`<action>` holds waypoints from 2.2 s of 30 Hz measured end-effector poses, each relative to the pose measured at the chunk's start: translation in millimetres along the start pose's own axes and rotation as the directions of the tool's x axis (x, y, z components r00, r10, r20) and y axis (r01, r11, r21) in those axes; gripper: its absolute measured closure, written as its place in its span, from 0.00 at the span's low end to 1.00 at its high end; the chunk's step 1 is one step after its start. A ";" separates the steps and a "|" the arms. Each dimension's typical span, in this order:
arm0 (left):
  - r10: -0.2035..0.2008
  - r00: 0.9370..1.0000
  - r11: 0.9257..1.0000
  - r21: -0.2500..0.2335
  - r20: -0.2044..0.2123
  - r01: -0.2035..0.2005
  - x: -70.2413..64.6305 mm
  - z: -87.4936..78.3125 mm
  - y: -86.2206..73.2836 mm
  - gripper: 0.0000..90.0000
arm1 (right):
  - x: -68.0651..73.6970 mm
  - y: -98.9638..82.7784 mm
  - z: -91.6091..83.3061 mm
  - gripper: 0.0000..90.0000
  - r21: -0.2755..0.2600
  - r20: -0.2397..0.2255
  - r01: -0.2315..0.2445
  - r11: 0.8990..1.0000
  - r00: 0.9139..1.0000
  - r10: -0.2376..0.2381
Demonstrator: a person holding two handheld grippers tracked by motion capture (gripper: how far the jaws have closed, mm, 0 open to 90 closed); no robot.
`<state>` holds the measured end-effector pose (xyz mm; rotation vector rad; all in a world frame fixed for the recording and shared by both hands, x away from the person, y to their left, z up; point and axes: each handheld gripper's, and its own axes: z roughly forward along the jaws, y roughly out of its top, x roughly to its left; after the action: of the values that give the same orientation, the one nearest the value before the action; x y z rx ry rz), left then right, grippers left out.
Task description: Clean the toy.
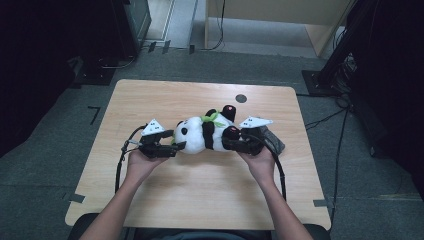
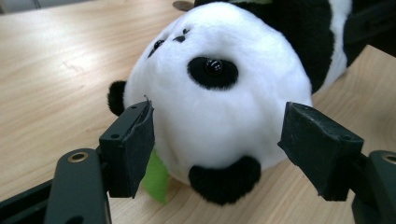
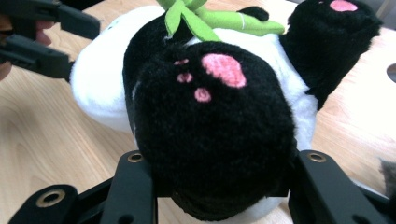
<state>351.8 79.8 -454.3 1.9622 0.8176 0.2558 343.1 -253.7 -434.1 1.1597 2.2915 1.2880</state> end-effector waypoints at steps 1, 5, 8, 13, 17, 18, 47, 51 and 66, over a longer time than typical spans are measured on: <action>0.012 1.000 1.000 -0.005 0.003 -0.012 -0.7 -2.3 -0.3 0.30 | -1.8 0.7 -2.6 0.65 0.000 -0.007 -0.018 1.000 1.000 0.018; 0.054 0.998 0.999 -0.010 0.033 -0.053 -2.6 -8.0 -5.5 0.32 | -7.9 3.8 -13.1 0.65 -0.010 -0.029 -0.073 0.997 0.997 0.072; 0.061 0.996 0.998 -0.011 0.059 -0.061 -2.6 -7.4 -9.3 0.32 | -8.1 8.8 -20.2 0.65 -0.007 -0.035 -0.089 0.996 0.995 0.089; 0.107 0.992 0.994 -0.016 0.068 -0.106 -6.4 -2.4 -11.2 0.27 | -7.1 14.3 -27.5 0.65 -0.007 -0.115 -0.120 0.993 0.986 0.119; 0.118 0.990 0.993 -0.006 0.076 -0.118 -6.9 3.9 -12.7 0.22 | -2.5 16.4 -27.8 0.65 0.021 -0.156 -0.109 0.994 0.982 0.111; 0.122 0.990 0.992 0.002 0.076 -0.122 -7.3 5.7 -12.8 0.21 | -2.1 16.4 -27.8 0.66 0.026 -0.163 -0.110 0.994 0.980 0.113; 0.017 0.996 0.998 0.054 0.090 -0.022 1.0 0.1 1.5 0.70 | -15.9 3.2 -21.0 0.31 0.001 -0.183 -0.073 0.997 0.981 0.072; -0.030 0.994 0.998 0.055 0.103 0.024 10.8 -5.7 2.7 0.71 | -18.8 -1.3 -23.6 0.27 -0.017 -0.173 -0.037 0.999 0.984 0.034; -0.119 0.976 0.991 0.077 0.184 0.106 3.6 -9.6 16.5 0.69 | -11.5 -15.8 0.5 0.07 -0.016 -0.221 0.012 1.000 0.975 -0.015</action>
<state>357.0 83.6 -436.0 1.9592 0.8182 -0.0252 342.8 -266.5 -448.9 1.0400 2.4347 1.4931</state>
